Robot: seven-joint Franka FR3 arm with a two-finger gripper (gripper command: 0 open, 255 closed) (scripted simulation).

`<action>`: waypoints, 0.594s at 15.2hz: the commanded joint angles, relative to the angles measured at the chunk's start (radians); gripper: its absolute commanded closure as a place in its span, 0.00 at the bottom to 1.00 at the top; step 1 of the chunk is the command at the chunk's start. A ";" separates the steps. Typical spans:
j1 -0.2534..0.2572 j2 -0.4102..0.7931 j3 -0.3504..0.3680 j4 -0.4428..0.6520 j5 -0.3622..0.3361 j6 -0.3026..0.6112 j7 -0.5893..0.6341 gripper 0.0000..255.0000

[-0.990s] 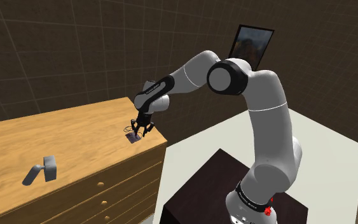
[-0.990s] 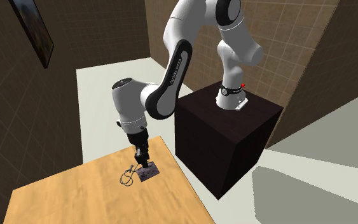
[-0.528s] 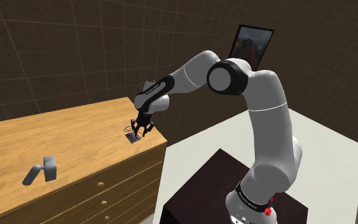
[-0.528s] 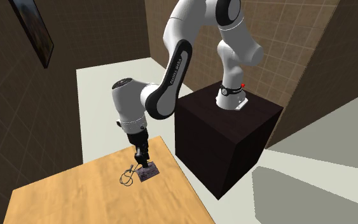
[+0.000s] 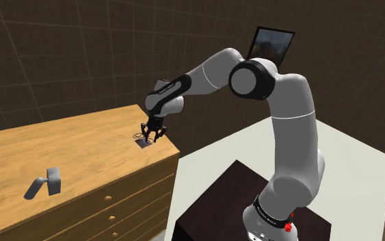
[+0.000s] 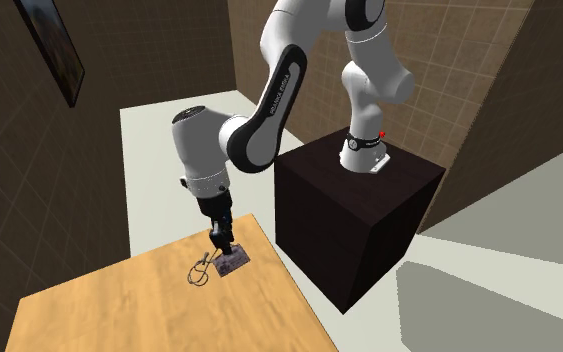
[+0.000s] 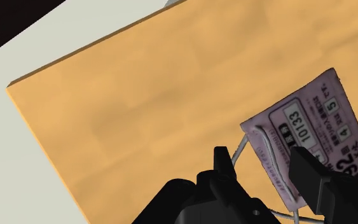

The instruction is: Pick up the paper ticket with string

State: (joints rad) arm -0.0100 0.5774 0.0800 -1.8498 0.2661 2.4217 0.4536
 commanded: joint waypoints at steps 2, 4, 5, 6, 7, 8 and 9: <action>0.000 -0.026 -0.002 0.004 -0.004 -0.030 0.008 1.00; 0.001 -0.045 -0.004 0.004 -0.007 -0.048 0.013 1.00; 0.001 -0.054 -0.004 0.004 -0.008 -0.058 0.016 1.00; 0.001 -0.063 -0.005 0.005 -0.009 -0.067 0.018 1.00; 0.001 -0.072 -0.005 0.006 -0.010 -0.077 0.021 1.00; 0.001 -0.074 -0.006 0.006 -0.011 -0.078 0.021 1.00; 0.001 -0.074 -0.005 0.006 -0.011 -0.078 0.021 1.00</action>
